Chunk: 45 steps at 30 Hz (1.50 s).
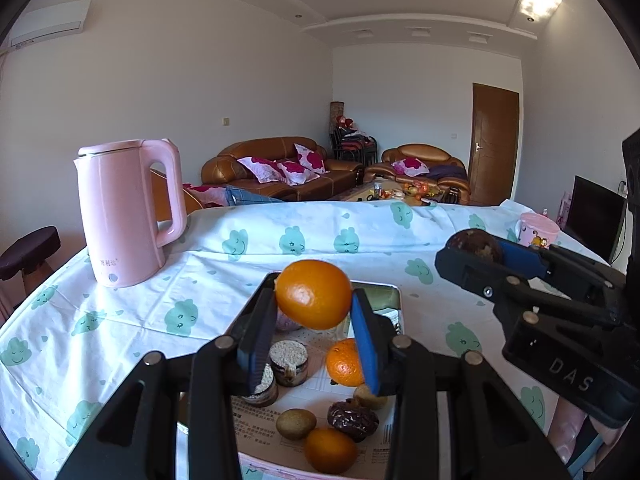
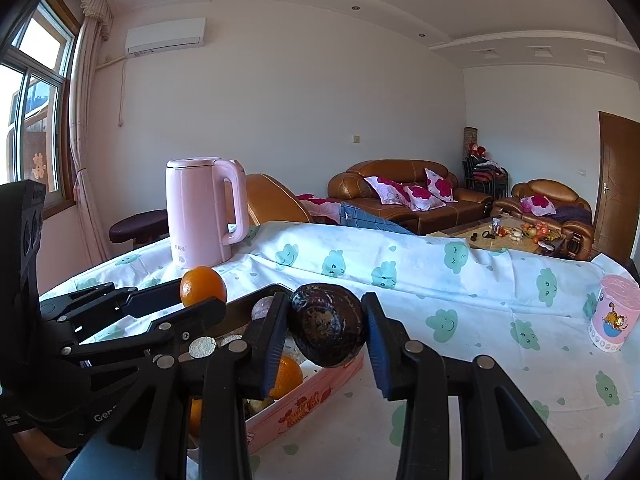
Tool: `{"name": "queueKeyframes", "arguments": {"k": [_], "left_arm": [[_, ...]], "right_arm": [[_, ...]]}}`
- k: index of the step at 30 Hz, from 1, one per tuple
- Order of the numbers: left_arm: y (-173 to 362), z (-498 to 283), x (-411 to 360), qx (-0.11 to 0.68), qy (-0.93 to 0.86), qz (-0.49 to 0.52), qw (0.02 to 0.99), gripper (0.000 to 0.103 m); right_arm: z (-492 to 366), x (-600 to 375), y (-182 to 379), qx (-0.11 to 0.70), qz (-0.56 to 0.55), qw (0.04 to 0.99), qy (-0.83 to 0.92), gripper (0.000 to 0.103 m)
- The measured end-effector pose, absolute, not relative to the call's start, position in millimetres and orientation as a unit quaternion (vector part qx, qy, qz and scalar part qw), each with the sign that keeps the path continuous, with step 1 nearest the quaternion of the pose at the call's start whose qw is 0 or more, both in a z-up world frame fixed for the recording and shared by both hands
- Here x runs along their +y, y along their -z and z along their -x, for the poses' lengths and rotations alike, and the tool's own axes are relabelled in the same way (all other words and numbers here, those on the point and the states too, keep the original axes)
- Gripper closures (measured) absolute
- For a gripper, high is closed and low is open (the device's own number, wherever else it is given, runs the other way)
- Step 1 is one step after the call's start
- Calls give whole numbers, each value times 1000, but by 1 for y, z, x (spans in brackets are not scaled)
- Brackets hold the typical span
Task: Organize fruits
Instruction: 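Lower the orange into the box with the left gripper while the right gripper lowers the cake into it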
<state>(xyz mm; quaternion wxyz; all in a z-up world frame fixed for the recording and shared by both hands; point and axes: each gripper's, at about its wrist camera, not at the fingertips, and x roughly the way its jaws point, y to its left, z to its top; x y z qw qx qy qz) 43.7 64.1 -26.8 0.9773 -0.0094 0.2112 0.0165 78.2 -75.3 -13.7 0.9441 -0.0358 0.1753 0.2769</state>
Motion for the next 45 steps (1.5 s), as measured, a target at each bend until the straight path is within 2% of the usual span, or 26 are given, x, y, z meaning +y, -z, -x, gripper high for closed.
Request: {"name": "queueKeyframes", "arguments": {"k": [45], "left_arm": [[53,-59,82,275,-19,15,961,64]], "right_arm": [[-107,-32,33,220,42,931,-290,63]]}}
